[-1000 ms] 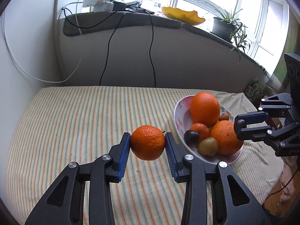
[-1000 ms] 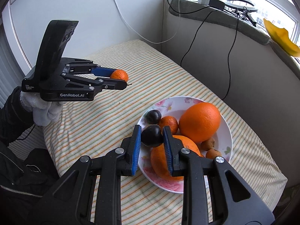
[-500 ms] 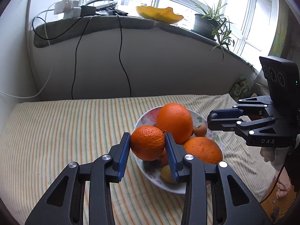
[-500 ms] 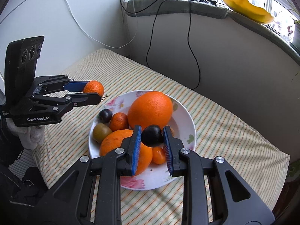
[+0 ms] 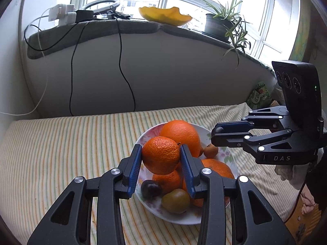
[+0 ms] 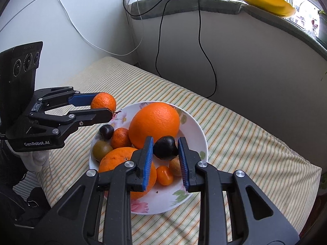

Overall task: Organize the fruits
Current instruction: 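Open both grippers to release the tangerine and plum into the bowl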

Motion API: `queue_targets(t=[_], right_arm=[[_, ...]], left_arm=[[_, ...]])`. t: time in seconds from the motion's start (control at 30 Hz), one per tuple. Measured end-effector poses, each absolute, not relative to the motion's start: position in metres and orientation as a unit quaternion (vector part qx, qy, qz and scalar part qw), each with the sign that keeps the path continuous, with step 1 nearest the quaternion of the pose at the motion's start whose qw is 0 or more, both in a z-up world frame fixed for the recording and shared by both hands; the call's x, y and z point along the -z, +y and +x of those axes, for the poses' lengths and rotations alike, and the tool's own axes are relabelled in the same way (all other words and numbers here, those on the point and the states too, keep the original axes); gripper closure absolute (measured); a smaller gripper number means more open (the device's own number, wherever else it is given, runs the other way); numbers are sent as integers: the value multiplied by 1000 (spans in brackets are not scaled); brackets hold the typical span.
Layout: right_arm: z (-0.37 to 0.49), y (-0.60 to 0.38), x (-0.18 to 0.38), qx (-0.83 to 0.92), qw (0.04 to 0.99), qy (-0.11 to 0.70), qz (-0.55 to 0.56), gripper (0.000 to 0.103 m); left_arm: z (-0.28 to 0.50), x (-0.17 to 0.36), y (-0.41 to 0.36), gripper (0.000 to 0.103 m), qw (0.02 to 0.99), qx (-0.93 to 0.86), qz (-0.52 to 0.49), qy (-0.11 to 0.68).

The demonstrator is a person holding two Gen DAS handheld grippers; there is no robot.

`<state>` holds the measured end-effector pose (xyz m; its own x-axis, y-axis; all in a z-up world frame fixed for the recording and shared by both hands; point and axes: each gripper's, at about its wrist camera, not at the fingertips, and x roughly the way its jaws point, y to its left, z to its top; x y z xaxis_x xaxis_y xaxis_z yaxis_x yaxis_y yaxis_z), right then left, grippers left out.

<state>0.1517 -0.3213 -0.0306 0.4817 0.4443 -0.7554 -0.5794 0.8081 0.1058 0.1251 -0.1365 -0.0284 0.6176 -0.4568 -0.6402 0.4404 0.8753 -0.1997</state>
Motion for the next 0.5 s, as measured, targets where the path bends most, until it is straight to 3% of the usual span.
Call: queue_targets(t=[0.07,0.1,0.13,0.3,0.5], right_arm=[[150,-322,30,-301,858,409,-79,66],[150,-322,29,-300,860,406,-79,54],[148,-323,27,-299,862,402,-78,48],[141,-324,22,-301,865,394,-70,47],[129,-328,17,-302,871,384,-54,32]], left_arm=[[123,26,-136,59,901,250,-13,354],[123,24,-136,57,902,250,-14,352],[122,23,-136,57,903,251,-14,349],[117,16,-136,57,905,253,-14,341],[109,11,-135,48,908,253,-14,334]])
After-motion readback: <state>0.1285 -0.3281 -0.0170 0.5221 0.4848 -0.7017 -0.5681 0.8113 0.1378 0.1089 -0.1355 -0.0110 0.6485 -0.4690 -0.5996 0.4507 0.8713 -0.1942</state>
